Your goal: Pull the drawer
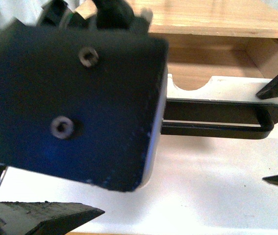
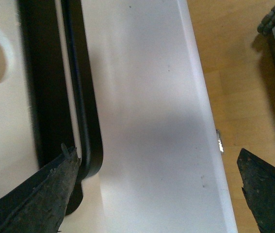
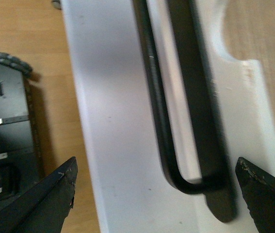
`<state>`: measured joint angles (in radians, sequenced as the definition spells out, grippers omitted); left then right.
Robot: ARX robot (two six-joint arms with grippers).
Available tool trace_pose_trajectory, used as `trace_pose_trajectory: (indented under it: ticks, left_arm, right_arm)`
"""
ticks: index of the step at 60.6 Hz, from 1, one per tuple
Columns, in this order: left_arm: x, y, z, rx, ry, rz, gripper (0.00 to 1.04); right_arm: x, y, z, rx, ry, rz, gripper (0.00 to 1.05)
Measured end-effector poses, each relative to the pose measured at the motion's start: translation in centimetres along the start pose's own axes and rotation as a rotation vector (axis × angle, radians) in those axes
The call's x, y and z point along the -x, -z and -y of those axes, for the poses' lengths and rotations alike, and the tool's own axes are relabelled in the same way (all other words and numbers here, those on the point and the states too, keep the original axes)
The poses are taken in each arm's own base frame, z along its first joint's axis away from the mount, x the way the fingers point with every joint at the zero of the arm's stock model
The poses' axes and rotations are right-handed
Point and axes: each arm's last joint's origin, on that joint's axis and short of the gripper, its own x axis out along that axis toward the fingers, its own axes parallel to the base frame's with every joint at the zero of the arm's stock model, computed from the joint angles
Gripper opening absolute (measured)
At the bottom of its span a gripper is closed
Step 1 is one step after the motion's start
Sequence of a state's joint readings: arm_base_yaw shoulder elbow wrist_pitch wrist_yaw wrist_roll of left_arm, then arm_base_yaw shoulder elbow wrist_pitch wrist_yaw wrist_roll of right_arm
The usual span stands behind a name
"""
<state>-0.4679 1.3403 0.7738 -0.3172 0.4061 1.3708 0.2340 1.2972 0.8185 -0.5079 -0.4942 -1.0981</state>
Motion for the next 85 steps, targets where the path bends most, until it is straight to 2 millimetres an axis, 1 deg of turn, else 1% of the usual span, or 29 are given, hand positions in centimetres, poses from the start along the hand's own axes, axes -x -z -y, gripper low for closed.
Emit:
trace_pose_trajectory:
  ticks: [3, 5, 13, 15, 19, 25, 30, 34, 43, 45, 48, 51, 56, 65, 71, 74, 81, 82, 85]
  left_arm:
    - [1.0, -0.5, 0.1, -0.008, -0.055, 0.023, 0.98]
    - [1.6, -0.7, 0.1, -0.009, -0.093, 0.036, 0.98]
    - [3.0, -0.8, 0.3, 0.001, -0.207, 0.054, 0.98]
    - [3.6, -0.6, 0.3, 0.014, -0.275, 0.049, 0.98]
    - [4.4, -0.3, 0.4, 0.037, -0.354, 0.049, 0.98]
    - [6.2, 0.5, 1.1, 0.128, -0.533, 0.060, 0.98]
    - [7.1, 1.0, 1.9, 0.183, -0.637, 0.064, 0.98]
    - [7.6, 1.6, 2.9, 0.261, -0.705, 0.067, 0.98]
    - [8.4, 2.9, 5.4, 0.447, -0.830, 0.061, 0.98]
    - [8.8, 3.4, 6.0, 0.527, -0.880, 0.056, 0.98]
    - [9.1, 3.9, 6.5, 0.594, -0.936, 0.039, 0.98]
    - [9.6, 4.9, 7.5, 0.716, -1.007, 0.013, 0.98]
    - [10.3, 5.9, 9.0, 0.886, -1.061, 0.009, 0.98]
    - [11.3, 6.3, 11.3, 1.171, -1.160, 0.089, 0.98]
    - [11.5, 6.5, 12.5, 1.334, -1.217, 0.164, 0.98]
    - [11.6, 6.5, 12.7, 1.385, -1.235, 0.195, 0.98]
    - [11.6, 6.5, 12.7, 1.440, -1.239, 0.240, 0.98]
    - [11.6, 6.5, 12.7, 1.436, -1.241, 0.241, 0.98]
    - [11.4, 6.5, 13.0, 1.317, -1.298, 0.241, 0.85]
  right_arm:
    - [1.1, 0.2, -0.1, -0.005, 0.053, 0.021, 0.96]
    - [1.4, 0.3, -0.3, -0.008, 0.074, 0.033, 0.96]
    - [2.9, 0.6, -0.5, -0.025, 0.191, 0.083, 0.96]
    - [3.5, 0.8, -0.6, -0.031, 0.243, 0.104, 0.96]
    - [4.5, 1.0, -1.0, -0.055, 0.336, 0.147, 0.96]
    - [6.0, 1.6, -2.1, -0.095, 0.506, 0.219, 0.96]
    - [6.6, 2.3, -2.9, -0.144, 0.605, 0.252, 0.96]
    - [6.9, 3.1, -3.7, -0.197, 0.685, 0.272, 0.96]
    - [7.4, 4.7, -5.3, -0.321, 0.843, 0.309, 0.96]
    - [7.5, 5.0, -5.7, -0.347, 0.878, 0.319, 0.96]
    - [7.6, 5.6, -6.3, -0.390, 0.937, 0.329, 0.96]
    - [7.7, 6.1, -6.9, -0.457, 0.980, 0.347, 0.96]
    - [7.7, 7.0, -8.1, -0.571, 1.046, 0.355, 0.96]
    - [7.0, 7.8, -10.1, -0.729, 1.085, 0.341, 0.96]
    - [6.8, 8.2, -10.7, -0.803, 1.110, 0.348, 0.96]
    - [6.8, 8.2, -10.7, -0.816, 1.112, 0.355, 0.96]
    - [6.7, 8.2, -10.7, -0.828, 1.106, 0.375, 0.95]
    - [6.7, 8.2, -10.8, -0.818, 1.113, 0.419, 0.90]
    - [6.5, 8.2, -11.0, -0.808, 1.136, 0.481, 0.78]
